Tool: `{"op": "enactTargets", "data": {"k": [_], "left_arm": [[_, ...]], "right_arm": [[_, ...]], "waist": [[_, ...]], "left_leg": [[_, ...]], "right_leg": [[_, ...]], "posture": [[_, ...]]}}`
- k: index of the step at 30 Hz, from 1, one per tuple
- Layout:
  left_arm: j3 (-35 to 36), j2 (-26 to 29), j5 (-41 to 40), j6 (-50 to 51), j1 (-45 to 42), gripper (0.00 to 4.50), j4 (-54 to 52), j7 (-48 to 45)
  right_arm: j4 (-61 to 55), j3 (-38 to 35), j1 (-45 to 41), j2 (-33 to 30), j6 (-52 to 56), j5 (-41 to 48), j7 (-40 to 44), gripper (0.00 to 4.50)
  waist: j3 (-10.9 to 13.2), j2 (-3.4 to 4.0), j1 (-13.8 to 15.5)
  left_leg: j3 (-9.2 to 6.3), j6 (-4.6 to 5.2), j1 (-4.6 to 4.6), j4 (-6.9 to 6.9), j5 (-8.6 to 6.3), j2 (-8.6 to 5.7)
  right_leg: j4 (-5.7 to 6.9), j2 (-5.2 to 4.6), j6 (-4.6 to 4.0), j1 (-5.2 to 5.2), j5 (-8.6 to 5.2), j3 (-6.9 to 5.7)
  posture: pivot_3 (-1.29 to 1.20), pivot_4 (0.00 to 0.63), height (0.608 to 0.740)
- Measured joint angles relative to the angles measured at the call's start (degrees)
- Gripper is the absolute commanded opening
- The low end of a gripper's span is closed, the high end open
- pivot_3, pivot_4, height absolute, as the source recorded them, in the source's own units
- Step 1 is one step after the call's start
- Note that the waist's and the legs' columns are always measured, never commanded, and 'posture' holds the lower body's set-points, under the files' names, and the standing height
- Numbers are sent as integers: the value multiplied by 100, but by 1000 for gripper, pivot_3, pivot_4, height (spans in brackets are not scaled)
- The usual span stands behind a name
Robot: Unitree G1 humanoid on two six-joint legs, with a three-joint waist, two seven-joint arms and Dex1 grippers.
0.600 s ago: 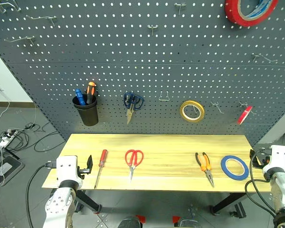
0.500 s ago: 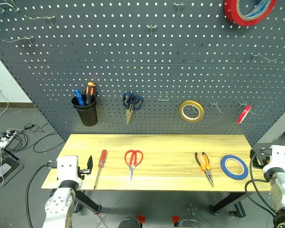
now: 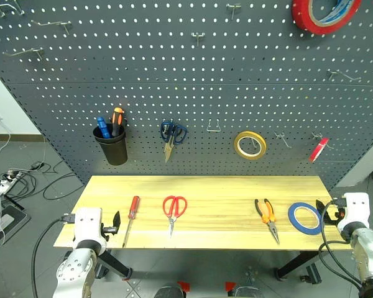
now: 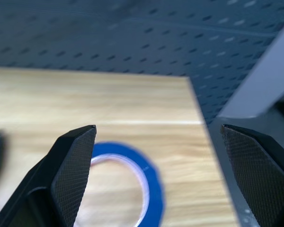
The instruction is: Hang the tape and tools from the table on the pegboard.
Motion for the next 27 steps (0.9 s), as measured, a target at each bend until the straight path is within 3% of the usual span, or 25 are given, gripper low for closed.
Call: {"op": "enactTargets", "data": {"k": [9, 14, 20, 27], "left_arm": [[-803, 499, -48, 1021, -662, 4046, -1027, -717], [-1391, 1046, -318, 1107, -1316, 4046, -1341, -1738], [-2110, 1705, -924, 1148, -1974, 4046, -1514, -3351], [-2571, 2055, -1012, 826, -2545, 4046, -1369, -4384]], "right_arm": [[-1900, 187, 418, -164, 1677, 150, 86, 4500], [-2835, 634, 407, -201, 2669, 128, 95, 4500], [-2730, 1064, -226, -234, 3523, -63, -36, 4500], [-1359, 1635, -1327, -311, 3485, -435, 134, 4500]], "waist": [[439, -1, -124], [720, -9, -290], [990, -16, -475], [1150, -28, -612]], "left_leg": [[-4, 1, 15, 4, -1, 6], [-18, 1, -14, 5, -1, 18], [-18, 2, -67, 13, -1, 19], [-18, 3, -104, 13, -1, 19]], "right_leg": [[0, 3, 0, 21, 1, -4], [8, 0, -2, -14, 3, -4], [16, -13, 10, -71, 11, 6], [22, -15, 10, -111, 13, 3]], "posture": [[-35, 166, 740], [-72, 222, 740], [-87, 248, 740], [-83, 258, 740]]}}
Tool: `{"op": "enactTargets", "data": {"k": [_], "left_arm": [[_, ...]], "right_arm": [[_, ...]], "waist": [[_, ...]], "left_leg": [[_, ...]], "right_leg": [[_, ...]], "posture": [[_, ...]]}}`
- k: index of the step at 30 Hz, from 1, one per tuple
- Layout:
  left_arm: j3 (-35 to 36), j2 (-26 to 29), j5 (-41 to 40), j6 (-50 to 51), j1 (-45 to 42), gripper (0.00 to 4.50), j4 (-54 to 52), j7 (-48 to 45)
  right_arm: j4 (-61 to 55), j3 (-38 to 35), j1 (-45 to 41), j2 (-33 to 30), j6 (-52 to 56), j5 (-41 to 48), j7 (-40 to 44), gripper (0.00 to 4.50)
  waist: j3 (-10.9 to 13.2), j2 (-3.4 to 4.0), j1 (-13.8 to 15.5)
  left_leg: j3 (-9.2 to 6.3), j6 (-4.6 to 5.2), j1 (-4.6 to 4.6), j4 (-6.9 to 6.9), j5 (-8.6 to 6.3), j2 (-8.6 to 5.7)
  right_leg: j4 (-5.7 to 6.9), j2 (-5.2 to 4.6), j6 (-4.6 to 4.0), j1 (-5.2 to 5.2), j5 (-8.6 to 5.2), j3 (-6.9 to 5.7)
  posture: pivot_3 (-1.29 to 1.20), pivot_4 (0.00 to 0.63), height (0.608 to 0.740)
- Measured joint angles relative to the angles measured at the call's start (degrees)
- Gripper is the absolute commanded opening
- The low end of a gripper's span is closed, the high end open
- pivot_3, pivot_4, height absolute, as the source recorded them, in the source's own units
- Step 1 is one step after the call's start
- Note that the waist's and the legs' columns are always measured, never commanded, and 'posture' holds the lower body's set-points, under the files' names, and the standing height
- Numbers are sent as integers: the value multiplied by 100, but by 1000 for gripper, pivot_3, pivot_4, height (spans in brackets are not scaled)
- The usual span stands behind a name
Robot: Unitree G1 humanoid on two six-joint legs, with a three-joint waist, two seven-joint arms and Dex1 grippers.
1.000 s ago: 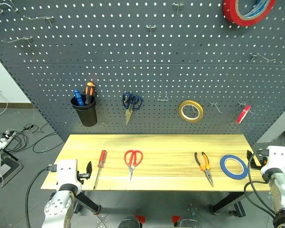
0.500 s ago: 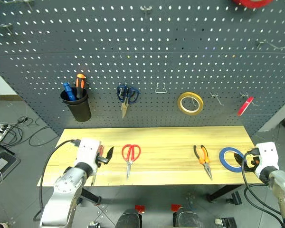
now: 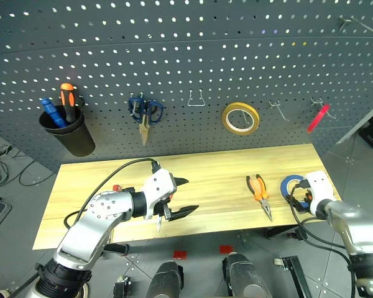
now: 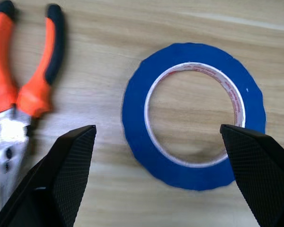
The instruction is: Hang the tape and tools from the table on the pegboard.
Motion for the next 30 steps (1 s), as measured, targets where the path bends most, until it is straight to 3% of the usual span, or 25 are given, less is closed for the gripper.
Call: {"op": "enactTargets", "data": {"k": [8, 11, 19, 21, 26, 30], "left_arm": [[-242, 36, 51, -176, -68, 4046, 108, -332], [-249, 47, 125, -308, -34, 4071, 112, -338], [-257, 44, 203, -436, 125, 4071, 127, -331], [-254, 15, 220, -507, 134, 4071, 127, -279], [-203, -120, 182, -681, 272, 4071, 127, -120], [134, -373, -51, -828, 319, 4071, 225, 2]], "right_arm": [[1905, 573, -1156, -37, -381, -328, 612, 4500], [2429, 732, -1506, -121, -429, -385, 922, 3924], [3029, 1067, -1854, -115, -746, -759, 1308, 1099], [3077, 1135, -1862, -88, -888, -841, 1256, 685], [2690, 1066, -1542, -86, -1122, -930, 980, 685], [1562, 714, -811, -198, -1040, -940, 644, 685]], "waist": [[69, -24, -34], [69, -25, -33], [57, -48, -33], [48, -64, -30], [43, -72, -5], [56, -53, 23]], "left_leg": [[6, 2, -15, 3, -1, 4], [4, 2, -14, 4, -1, 6], [3, 2, -9, 13, -1, 7], [3, 2, -7, 25, -1, 5], [1, 1, -5, 35, 0, 0], [5, 1, -27, 33, 0, -3]], "right_leg": [[4, -7, 4, -20, 3, 7], [5, -6, 5, -19, 3, 6], [18, -6, 6, -16, 4, 4], [34, -9, 7, -16, 4, 6], [43, -15, 11, -12, 6, 6], [50, -22, 12, -40, 6, 8]], "posture": [[-77, 253, 740], [-74, 247, 740], [-71, 233, 740], [-70, 231, 740], [-69, 230, 740], [-80, 232, 740]]}}
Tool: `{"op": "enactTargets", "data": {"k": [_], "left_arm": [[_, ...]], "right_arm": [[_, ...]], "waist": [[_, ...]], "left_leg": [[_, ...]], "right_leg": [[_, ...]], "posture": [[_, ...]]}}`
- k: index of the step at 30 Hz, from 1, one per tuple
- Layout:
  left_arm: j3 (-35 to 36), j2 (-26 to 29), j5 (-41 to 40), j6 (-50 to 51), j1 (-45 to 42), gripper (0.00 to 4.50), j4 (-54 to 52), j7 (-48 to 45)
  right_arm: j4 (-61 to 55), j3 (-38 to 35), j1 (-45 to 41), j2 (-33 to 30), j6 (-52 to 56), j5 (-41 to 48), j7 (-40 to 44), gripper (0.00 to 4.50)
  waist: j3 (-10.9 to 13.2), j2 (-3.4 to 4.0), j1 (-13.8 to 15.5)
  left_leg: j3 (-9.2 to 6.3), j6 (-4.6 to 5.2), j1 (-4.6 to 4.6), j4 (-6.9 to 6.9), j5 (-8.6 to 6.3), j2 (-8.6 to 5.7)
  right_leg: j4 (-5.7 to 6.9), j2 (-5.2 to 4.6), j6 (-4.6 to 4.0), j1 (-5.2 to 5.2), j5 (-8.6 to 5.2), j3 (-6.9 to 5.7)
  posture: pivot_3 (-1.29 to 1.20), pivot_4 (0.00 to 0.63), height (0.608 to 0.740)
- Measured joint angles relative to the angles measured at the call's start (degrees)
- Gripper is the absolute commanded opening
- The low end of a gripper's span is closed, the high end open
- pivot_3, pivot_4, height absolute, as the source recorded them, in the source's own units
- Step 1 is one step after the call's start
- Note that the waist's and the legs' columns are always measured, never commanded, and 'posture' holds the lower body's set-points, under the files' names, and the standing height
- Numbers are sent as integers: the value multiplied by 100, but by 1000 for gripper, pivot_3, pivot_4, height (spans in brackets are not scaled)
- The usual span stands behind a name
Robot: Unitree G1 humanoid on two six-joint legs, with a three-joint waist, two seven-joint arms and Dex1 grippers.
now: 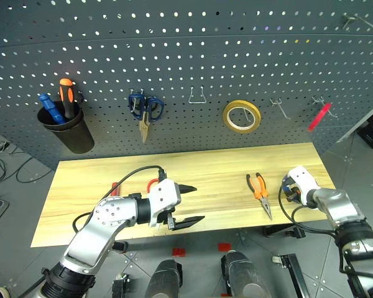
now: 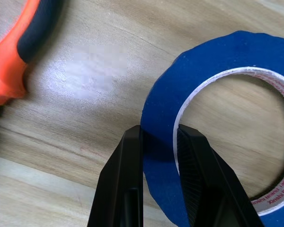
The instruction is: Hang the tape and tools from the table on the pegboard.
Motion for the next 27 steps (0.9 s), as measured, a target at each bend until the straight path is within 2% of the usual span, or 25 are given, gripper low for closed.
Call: {"op": "enactTargets", "data": {"k": [4, 7, 8, 10, 13, 18, 21, 27], "left_arm": [[343, -262, -265, -96, -147, 4071, 341, 68], [573, -625, -479, -57, -424, 4071, 502, 355], [630, -695, -565, -35, -484, 4071, 513, 408], [650, -735, -679, 2, -531, 4071, 506, 401], [631, -775, -778, 46, -521, 4071, 473, 382], [531, -785, -798, 46, -512, 4071, 360, 364], [534, -792, -802, 47, -540, 4071, 343, 403], [538, -778, -811, 60, -550, 4071, 334, 428]], "right_arm": [[-2084, -569, 892, -218, 246, -2, -246, 684], [-4173, -930, 1915, 184, 755, -10, -621, 684], [-4919, -844, 2310, 517, 809, -51, -826, 684], [-5649, -481, 2704, 972, 745, -161, -1115, 684], [-6363, -118, 2615, 1363, 500, -480, -1572, 684], [-6223, -85, 1410, 1480, 158, -576, -1790, 684], [-5541, -202, 718, 1456, -90, -504, -1782, 684], [-4112, -245, 79, 1472, -646, -361, -1712, 684]], "waist": [[10, 18, -27], [10, 4, -28], [10, 5, -32], [14, 12, -79], [19, 9, -129], [28, -6, -122], [31, -11, -100], [31, -11, -92]], "left_leg": [[2, 0, -3, -3, 0, 3], [-16, -2, -4, -9, 1, 21], [-18, -3, -2, -15, 1, 25], [-2, -6, 8, -21, 3, 22], [15, -10, 16, -14, 5, 2], [10, -10, 14, -14, 5, 1], [2, -9, 12, -20, 5, 7], [7, -7, 9, -21, 5, 6]], "right_leg": [[8, 4, 2, -7, -1, 3], [4, 20, 3, -5, -2, -10], [4, 24, 2, -6, -3, -12], [8, 23, 2, -8, -3, 5], [7, 9, 7, -5, 0, 25], [-3, 9, 12, -3, 4, 19], [-4, 14, 10, -5, 3, 9], [-5, 13, 9, -7, 2, 14]], "posture": [[-109, 240, 740], [-125, 245, 740], [-127, 246, 740], [-130, 249, 740], [-132, 250, 740], [-123, 247, 740], [-108, 242, 740], [-95, 237, 740]]}}
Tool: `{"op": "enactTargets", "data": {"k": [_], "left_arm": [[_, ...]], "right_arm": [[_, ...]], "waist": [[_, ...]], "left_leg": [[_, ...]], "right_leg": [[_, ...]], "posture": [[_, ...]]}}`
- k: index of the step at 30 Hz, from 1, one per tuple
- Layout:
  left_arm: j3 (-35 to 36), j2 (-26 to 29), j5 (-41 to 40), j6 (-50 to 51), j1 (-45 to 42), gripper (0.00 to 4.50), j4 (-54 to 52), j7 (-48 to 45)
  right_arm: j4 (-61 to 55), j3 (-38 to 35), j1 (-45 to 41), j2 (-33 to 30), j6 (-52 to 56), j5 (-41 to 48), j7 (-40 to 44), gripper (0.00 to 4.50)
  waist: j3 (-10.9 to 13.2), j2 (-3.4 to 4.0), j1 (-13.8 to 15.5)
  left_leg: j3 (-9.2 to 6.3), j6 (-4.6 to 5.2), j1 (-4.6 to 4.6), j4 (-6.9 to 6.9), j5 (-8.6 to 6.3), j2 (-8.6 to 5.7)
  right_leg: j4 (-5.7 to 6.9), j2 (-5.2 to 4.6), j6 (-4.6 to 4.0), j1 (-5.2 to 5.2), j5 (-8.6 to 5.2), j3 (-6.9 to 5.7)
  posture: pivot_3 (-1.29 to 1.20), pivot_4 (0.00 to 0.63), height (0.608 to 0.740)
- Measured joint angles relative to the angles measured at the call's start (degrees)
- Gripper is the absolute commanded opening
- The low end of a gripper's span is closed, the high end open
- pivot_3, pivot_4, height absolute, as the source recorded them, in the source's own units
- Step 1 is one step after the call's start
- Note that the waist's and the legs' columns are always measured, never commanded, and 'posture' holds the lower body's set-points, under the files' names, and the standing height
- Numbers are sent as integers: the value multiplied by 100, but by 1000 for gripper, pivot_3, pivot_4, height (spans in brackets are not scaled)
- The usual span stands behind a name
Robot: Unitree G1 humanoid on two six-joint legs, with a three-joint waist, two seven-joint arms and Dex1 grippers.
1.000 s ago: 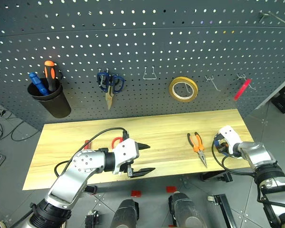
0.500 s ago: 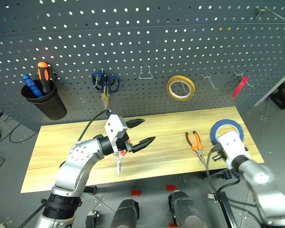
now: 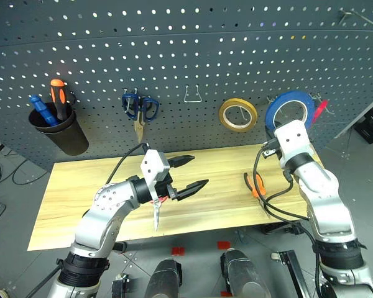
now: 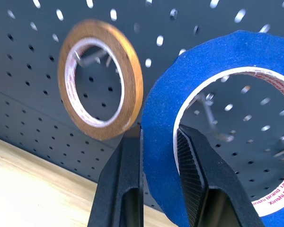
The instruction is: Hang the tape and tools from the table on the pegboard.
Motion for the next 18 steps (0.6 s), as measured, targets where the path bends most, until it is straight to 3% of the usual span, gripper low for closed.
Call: {"op": "enactTargets", "data": {"k": [6, 11, 15, 18], "left_arm": [[-1, 15, 0, 0, 82, 4071, -22, 42], [14, 141, 18, -17, 209, 4071, -37, 78], [52, 572, 160, -289, 430, 4071, 168, -197], [61, 1242, 376, -686, 731, 4071, 617, -797]], "right_arm": [[684, 38, -55, 17, -280, 91, 75, 2619], [319, 60, 734, -2, -118, 69, 70, 4323], [-342, 80, 1455, 110, 782, 76, 43, 4419], [-784, 88, 1705, 660, 1996, 101, -171, 4419]], "waist": [[0, 0, 24], [-1, 1, 38], [-3, 5, 29], [-4, 6, -37]], "left_leg": [[-1, 0, 0, 1, 0, 1], [-5, 0, -3, -2, 0, 3], [1, -1, 3, 0, 0, 1], [0, -1, 11, -8, 0, 12]], "right_leg": [[2, -1, 0, 0, 0, 0], [1, -1, 0, -2, 0, -3], [7, -3, 0, -2, 0, 6], [16, 8, -5, -8, -2, 9]], "posture": [[-84, 231, 740], [-94, 228, 740], [-107, 228, 740], [-113, 224, 740]]}}
